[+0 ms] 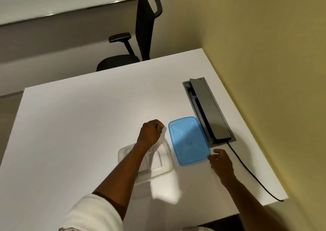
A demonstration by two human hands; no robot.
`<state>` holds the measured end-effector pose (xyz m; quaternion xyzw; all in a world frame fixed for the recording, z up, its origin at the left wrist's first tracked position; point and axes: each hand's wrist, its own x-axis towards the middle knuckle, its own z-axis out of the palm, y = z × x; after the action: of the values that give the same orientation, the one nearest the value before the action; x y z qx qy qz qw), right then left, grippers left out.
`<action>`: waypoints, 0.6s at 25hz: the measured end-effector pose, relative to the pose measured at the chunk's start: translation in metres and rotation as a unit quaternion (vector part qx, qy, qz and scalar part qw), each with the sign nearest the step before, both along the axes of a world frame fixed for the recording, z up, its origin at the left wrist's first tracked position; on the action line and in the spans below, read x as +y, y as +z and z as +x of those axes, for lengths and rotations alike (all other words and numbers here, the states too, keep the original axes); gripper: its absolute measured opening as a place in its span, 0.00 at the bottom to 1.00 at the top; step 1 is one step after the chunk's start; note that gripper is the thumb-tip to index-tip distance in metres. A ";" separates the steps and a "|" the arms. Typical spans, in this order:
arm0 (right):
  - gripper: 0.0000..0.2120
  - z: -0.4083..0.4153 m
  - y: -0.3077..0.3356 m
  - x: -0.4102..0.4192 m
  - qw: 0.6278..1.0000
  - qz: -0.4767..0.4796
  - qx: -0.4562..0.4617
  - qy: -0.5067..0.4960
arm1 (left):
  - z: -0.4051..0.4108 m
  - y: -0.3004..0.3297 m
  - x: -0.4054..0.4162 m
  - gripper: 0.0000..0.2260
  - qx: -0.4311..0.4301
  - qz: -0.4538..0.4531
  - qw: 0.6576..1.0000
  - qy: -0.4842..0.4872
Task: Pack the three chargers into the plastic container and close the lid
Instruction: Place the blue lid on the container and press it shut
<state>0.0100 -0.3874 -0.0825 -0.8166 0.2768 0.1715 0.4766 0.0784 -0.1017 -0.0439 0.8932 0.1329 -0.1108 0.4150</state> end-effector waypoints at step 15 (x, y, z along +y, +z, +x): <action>0.07 0.008 -0.032 -0.013 0.982 0.140 0.102 -0.071 | 0.067 -0.038 -0.045 0.20 0.184 0.110 0.965 -0.153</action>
<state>0.0182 -0.4007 -0.1142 -0.6983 0.3546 0.2569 0.5663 0.1451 -0.1471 -0.0816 0.9071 0.0803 -0.3205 0.2608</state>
